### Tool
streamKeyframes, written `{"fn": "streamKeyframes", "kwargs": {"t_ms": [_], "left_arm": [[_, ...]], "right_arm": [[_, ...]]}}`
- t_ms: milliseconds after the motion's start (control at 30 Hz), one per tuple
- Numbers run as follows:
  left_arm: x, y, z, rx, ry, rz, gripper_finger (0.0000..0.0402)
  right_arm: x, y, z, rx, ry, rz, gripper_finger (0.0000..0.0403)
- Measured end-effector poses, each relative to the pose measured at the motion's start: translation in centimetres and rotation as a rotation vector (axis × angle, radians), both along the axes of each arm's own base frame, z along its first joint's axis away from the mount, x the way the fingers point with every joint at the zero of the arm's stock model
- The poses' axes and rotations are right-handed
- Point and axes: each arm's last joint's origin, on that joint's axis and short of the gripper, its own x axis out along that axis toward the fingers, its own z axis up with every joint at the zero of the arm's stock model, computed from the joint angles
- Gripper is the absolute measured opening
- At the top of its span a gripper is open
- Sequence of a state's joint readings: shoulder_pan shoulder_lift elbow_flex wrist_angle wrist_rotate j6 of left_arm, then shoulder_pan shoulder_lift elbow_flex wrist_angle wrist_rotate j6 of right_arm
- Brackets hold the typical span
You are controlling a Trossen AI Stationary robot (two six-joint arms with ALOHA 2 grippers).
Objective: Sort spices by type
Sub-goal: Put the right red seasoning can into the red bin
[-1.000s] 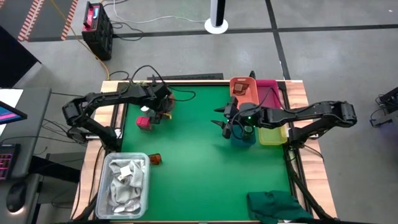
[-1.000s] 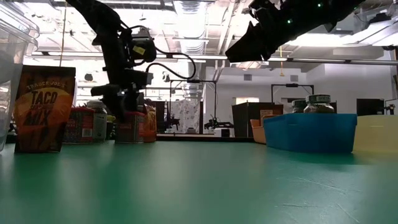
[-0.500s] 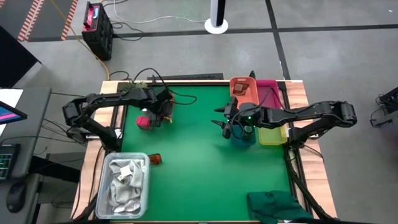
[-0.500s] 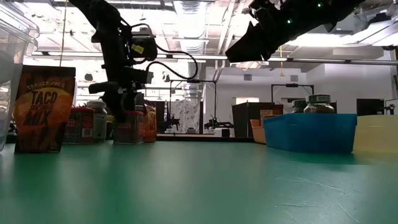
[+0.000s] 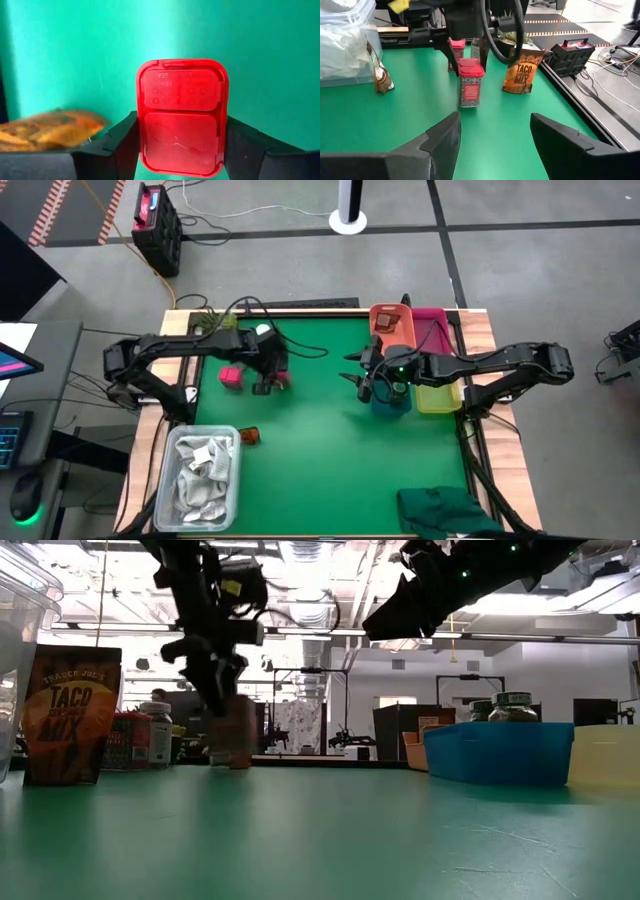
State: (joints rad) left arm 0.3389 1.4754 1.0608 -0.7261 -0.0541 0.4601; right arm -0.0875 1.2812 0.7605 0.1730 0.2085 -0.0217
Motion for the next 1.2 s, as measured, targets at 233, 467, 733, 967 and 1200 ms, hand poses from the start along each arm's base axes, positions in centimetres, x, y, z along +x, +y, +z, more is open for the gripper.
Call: {"fn": "streamKeyframes", "kwargs": {"t_ms": [233,467,733,967,1200], "left_arm": [[1.6,-2.4,1.8,-0.015,-0.081,-0.021,0.0216],[3.8,-4.5,0.2,-0.057,-0.025,-0.045,0.0216],[7.9,-5.0,-1.1,-0.04,0.144,-0.086,0.0222],[9.3,-4.7,-0.3,-0.032,0.117,-0.074,0.0228],[9.3,-4.5,0.1,-0.009,0.114,-0.045,0.0229]], "right_arm": [[0.2,0.2,0.5,0.046,-0.013,-0.004,0.0266],[0.3,1.3,1.0,0.077,-0.005,0.024,0.0266],[-0.1,1.7,1.2,0.076,0.013,0.037,0.0266],[-1.2,1.9,1.9,0.072,0.036,0.039,0.0266],[-1.5,1.8,1.6,0.062,0.049,0.04,0.0266]]}}
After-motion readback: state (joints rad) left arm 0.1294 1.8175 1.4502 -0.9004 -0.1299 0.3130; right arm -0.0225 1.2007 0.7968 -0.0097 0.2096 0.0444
